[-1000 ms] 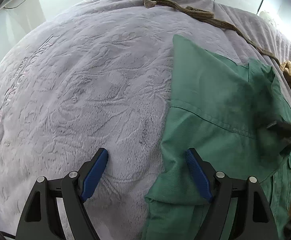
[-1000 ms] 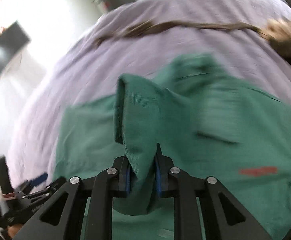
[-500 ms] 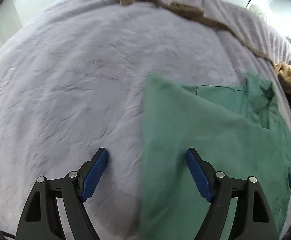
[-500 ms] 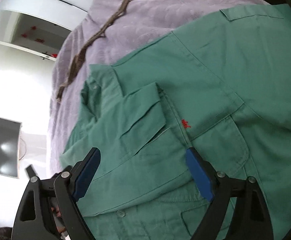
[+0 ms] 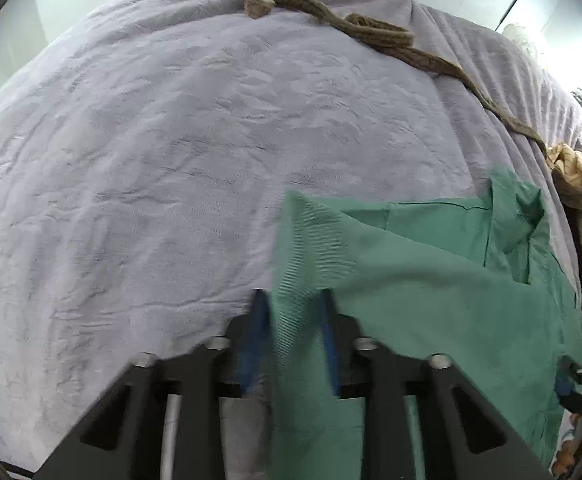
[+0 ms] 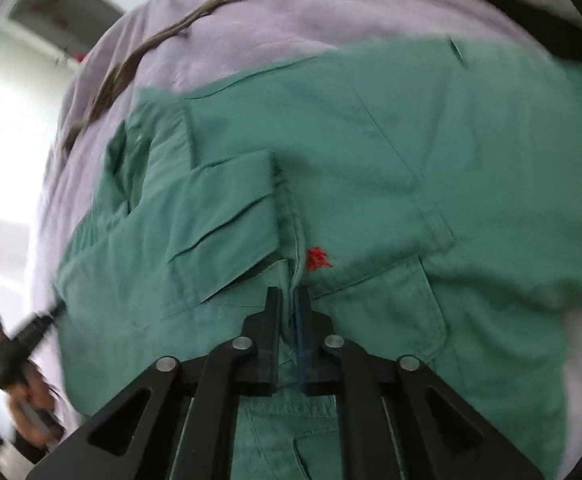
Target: Fold large clothes
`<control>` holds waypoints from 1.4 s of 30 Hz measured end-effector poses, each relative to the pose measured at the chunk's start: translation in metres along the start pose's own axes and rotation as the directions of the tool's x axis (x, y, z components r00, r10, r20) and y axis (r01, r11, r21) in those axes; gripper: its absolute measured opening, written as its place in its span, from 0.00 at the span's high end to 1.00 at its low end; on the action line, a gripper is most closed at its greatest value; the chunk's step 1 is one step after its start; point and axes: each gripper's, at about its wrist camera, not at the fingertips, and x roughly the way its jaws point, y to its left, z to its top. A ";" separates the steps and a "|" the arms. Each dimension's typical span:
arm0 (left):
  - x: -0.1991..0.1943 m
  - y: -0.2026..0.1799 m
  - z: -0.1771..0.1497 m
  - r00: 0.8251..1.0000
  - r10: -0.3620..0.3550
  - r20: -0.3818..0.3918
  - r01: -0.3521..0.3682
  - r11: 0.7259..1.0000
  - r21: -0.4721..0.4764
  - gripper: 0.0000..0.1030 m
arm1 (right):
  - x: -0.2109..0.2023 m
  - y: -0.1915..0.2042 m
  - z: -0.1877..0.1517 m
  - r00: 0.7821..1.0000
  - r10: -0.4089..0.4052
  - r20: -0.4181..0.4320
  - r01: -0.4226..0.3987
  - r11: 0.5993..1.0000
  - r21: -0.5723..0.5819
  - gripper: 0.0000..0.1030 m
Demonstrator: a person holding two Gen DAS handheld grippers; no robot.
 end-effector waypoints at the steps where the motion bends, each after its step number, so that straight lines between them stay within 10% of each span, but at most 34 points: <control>1: -0.001 -0.003 0.001 1.000 0.010 0.007 -0.010 1.000 0.010 0.74 | -0.006 0.006 0.001 1.000 0.011 0.019 -0.011 0.999 -0.040 0.93; 3: -0.013 0.000 0.001 0.999 0.008 0.051 -0.008 1.000 0.005 0.95 | -0.020 0.015 0.004 0.996 0.031 0.082 -0.022 0.994 -0.111 0.93; 6: -0.023 0.013 0.007 0.996 -0.027 0.088 0.031 0.999 -0.044 0.95 | -0.016 0.006 0.010 0.995 0.012 0.096 -0.002 0.995 -0.101 0.93; 13: -0.010 0.038 0.009 0.979 0.189 0.071 -0.184 0.980 -0.071 0.95 | -0.002 -0.028 0.002 0.999 -0.025 0.041 0.023 0.998 0.063 0.72; 17: -0.042 0.054 -0.004 0.986 0.143 0.083 -0.136 0.987 -0.088 0.95 | -0.024 -0.020 -0.015 0.999 0.001 0.047 -0.003 0.999 0.044 0.68; 27: -0.098 -0.031 -0.090 0.993 -0.117 0.031 0.107 0.966 0.237 0.95 | -0.013 0.042 -0.050 0.997 0.082 0.012 -0.080 0.992 -0.101 0.68; 34: -0.054 -0.007 -0.126 0.998 0.055 -0.020 -0.049 0.971 0.236 0.95 | -0.010 0.043 -0.070 0.994 0.097 -0.044 -0.099 0.993 -0.065 0.64; 38: -0.076 0.022 -0.126 0.989 0.147 0.007 -0.145 0.973 0.179 0.94 | -0.008 0.075 -0.103 0.942 0.308 -0.130 -0.312 0.950 -0.013 0.53; 42: -0.093 0.046 -0.128 0.988 0.156 0.004 -0.155 0.982 0.109 0.94 | 0.034 0.141 -0.150 0.831 0.493 -0.258 -0.491 0.868 0.080 0.53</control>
